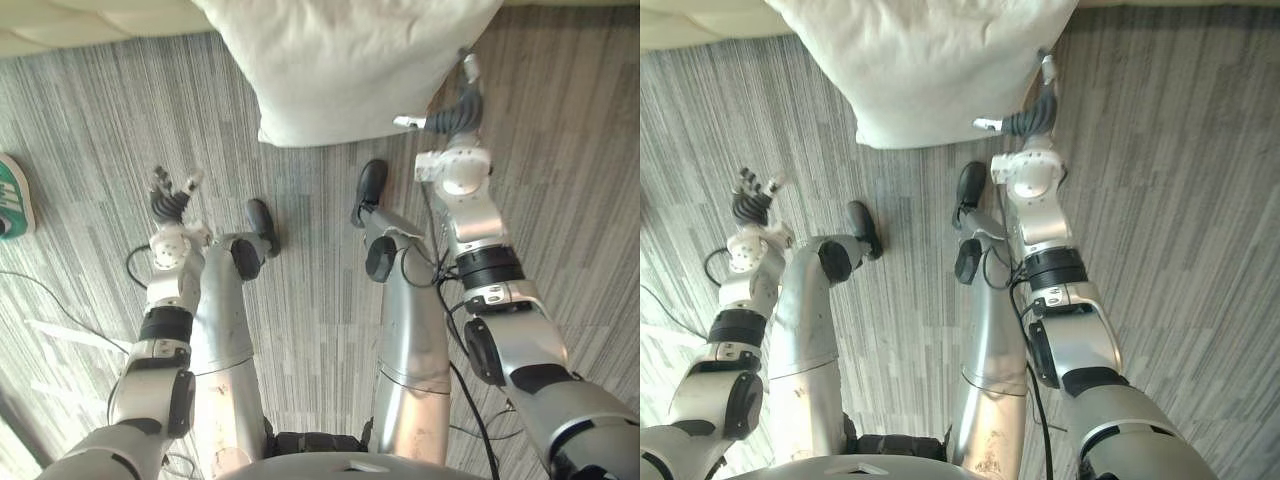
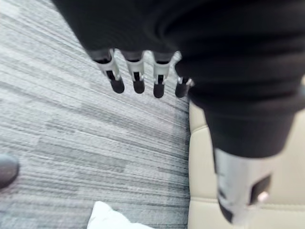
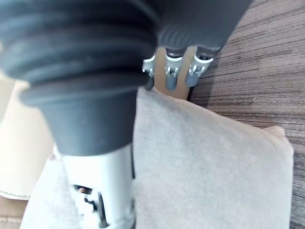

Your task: Pick up cushions and gather them together orderly.

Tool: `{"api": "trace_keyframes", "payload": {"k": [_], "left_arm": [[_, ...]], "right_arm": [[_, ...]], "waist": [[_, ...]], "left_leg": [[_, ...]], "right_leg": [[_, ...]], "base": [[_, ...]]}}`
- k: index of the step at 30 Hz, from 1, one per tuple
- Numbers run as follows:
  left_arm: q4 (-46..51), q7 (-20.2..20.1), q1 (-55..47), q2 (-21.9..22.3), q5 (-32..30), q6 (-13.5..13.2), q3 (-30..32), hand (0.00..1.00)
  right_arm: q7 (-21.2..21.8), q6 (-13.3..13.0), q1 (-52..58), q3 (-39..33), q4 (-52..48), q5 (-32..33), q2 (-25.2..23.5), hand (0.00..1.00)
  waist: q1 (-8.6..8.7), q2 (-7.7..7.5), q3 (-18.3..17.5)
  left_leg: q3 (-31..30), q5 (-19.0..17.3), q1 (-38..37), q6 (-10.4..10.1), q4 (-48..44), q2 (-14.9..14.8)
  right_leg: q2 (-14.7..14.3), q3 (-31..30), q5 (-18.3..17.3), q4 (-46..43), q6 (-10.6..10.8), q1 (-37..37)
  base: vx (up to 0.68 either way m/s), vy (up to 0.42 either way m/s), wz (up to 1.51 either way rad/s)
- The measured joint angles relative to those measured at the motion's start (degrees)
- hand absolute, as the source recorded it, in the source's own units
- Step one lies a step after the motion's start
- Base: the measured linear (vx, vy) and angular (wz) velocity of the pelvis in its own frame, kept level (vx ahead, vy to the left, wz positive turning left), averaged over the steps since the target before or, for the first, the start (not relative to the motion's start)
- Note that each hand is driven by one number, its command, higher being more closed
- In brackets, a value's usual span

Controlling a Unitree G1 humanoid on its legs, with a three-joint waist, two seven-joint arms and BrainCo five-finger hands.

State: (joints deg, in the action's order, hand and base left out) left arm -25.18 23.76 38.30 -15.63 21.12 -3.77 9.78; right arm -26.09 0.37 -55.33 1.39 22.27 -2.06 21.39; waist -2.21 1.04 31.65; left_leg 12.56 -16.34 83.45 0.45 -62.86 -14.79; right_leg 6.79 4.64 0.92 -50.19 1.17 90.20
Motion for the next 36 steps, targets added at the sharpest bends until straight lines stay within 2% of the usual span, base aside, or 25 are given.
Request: {"api": "trace_keyframes", "payload": {"k": [1, 5, 11, 18, 26, 34, 36], "left_arm": [[0.6, 0.3, 0.8, -0.2, 0.0, -0.2, -0.5, 0.00], [5.0, 2.0, 2.2, -0.2, -0.1, -0.8, -2.8, 0.00], [9.2, 3.2, 7.1, -0.1, -5.3, -1.0, -8.4, 0.00], [11.6, 3.7, 12.9, 0.7, -7.9, -1.0, -14.9, 0.00], [11.5, 6.3, 16.7, 3.9, -9.0, 0.3, -16.4, 0.00], [10.9, 7.8, 17.8, 3.8, -9.0, 2.6, -15.0, 0.00], [10.8, 8.4, 18.1, 3.8, -9.1, 3.4, -14.8, 0.00]], "right_arm": [[-0.7, 0.0, -0.2, -0.3, -1.0, 0.7, 0.0, 0.00], [-2.7, -0.1, -2.6, -0.9, -2.9, 3.0, -0.1, 0.00], [-4.2, -0.2, -5.5, -0.9, -6.1, 5.1, -1.3, 0.00], [-5.2, -0.7, -8.5, 0.2, -8.4, 10.2, -4.6, 0.00], [-5.7, -3.7, -10.3, 0.3, -8.4, 14.7, -7.9, 0.00], [-5.2, -4.0, -10.0, -0.1, -8.4, 15.2, -7.9, 0.00], [-5.1, -4.2, -7.9, -2.0, -10.4, 15.3, -8.0, 0.00]], "waist": [[-0.02, 0.00, 0.0], [0.07, 0.00, 0.0], [0.62, 0.00, 0.0], [0.93, 0.01, 0.0], [1.93, 0.01, 0.0], [2.13, 0.01, 0.0], [2.14, 0.00, 0.0]], "left_leg": [[0.0, 0.3, 0.6, 0.1, -0.1, 0.1], [0.0, 0.7, 2.3, 0.1, -0.4, 0.2], [-0.4, 0.5, 5.6, 0.2, -2.5, -0.3], [-0.7, 0.5, 7.8, 0.2, -2.9, -0.7], [-0.8, 1.1, 8.3, 0.3, -1.9, -0.7], [-0.8, 1.0, 8.8, 0.5, -2.0, -1.0], [-0.9, 1.0, 8.9, 0.5, -2.0, -1.1]], "right_leg": [[0.0, -0.1, 0.5, 0.0, -0.6, 0.6], [0.0, -0.4, 0.8, -0.5, -0.7, 2.5], [-0.2, -0.4, 0.9, -1.8, -0.6, 5.5], [-0.9, -0.3, 2.0, -0.5, -0.6, 6.9], [-1.2, -0.2, 2.6, 0.7, -0.5, 7.2], [-1.3, 0.2, 3.2, 2.0, 0.0, 7.1], [-1.3, 0.6, 3.6, 2.5, -0.2, 6.8]], "base": [[-0.10, -0.035, 0.14], [-0.07, -0.039, 0.04], [-0.09, -0.045, -0.03], [-0.11, -0.046, -0.06], [-0.10, -0.070, -0.01], [-0.11, -0.071, -0.05], [-0.11, -0.075, -0.06]]}}
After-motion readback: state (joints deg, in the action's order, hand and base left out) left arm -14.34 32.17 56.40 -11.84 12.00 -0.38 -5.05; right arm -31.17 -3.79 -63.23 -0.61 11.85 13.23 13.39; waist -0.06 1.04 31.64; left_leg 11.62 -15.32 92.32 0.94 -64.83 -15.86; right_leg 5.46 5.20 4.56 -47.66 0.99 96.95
